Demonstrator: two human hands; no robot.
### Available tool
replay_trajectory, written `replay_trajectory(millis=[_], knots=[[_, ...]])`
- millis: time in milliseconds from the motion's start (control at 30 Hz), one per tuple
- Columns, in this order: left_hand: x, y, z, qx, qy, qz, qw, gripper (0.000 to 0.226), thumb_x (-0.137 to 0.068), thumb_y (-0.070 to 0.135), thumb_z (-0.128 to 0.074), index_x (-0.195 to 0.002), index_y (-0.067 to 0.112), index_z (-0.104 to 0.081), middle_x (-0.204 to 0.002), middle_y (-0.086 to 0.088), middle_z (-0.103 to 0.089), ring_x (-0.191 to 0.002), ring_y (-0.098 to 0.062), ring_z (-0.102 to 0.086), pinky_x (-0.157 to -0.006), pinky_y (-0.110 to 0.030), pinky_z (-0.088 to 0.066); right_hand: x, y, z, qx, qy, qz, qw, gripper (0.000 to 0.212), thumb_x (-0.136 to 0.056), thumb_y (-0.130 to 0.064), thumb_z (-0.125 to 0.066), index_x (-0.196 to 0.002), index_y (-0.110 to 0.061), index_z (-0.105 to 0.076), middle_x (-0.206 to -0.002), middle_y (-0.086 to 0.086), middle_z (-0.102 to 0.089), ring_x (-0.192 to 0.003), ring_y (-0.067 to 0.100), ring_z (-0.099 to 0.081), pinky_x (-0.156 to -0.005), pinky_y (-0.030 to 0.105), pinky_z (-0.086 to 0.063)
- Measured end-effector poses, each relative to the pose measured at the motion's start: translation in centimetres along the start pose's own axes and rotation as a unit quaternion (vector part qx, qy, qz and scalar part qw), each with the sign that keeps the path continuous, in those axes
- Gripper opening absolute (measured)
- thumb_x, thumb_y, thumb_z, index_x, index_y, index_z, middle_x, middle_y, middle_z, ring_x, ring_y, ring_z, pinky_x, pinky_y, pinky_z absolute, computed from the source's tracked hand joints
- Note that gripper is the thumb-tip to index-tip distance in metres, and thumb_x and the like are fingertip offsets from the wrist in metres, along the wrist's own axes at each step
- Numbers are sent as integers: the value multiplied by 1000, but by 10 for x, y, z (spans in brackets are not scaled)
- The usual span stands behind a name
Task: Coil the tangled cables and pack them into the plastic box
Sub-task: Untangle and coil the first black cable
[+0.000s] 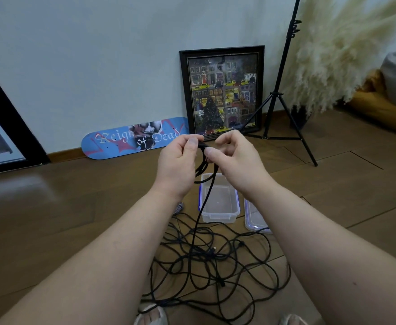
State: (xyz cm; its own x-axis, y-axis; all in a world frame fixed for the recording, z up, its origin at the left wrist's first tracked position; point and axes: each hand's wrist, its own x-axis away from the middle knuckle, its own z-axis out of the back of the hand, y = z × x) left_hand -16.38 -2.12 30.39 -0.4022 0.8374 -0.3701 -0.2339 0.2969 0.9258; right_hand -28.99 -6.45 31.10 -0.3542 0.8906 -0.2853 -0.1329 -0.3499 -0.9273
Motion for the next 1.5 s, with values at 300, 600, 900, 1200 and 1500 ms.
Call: replay_trajectory(millis=[300,600,900,1200,1500], knots=[[3,1,-3,-1,4,11,1000,18,-102,20,-48,-105,17,-65,-51,18,-49,-57,-3,-41,-58,-22,-33,0,0,8,-19,6,-15,1000,9,-90,-11,-66,-82,-11,-64,-71,10,-66,-50,9,-58,-50,23,-50],[3,6,-8,63,1,43,997,23,-104,18,-42,-98,18,-65,-44,13,-36,-43,-5,-29,-54,-31,-25,1,3,1,161,61,70,983,13,-92,-24,-63,-85,-13,-60,-70,-2,-64,-60,17,-62,-63,35,-53],[7,8,-10,40,-17,35,998,17,-102,19,-47,-102,19,-64,-47,14,-43,-47,-6,-34,-55,-31,-32,0,13,-3,280,156,226,920,20,-90,-24,-66,-78,-7,-65,-66,7,-65,-60,29,-59,-56,37,-47],[8,17,-16,177,11,99,979,26,-105,18,-40,-91,11,-60,-43,12,-31,-38,-4,-26,-45,-21,-31,3,11,-7,277,86,190,938,29,-100,-31,-49,-116,-15,-68,-93,6,-66,-86,24,-61,-71,36,-47],[13,20,-16,228,-65,133,962,23,-106,13,-34,-108,11,-57,-70,-1,-52,-65,-12,-53,-65,-26,-49,5,10,-6,251,60,70,964,36,-103,-38,-32,-95,-9,-50,-85,16,-63,-82,39,-56,-69,48,-46]])
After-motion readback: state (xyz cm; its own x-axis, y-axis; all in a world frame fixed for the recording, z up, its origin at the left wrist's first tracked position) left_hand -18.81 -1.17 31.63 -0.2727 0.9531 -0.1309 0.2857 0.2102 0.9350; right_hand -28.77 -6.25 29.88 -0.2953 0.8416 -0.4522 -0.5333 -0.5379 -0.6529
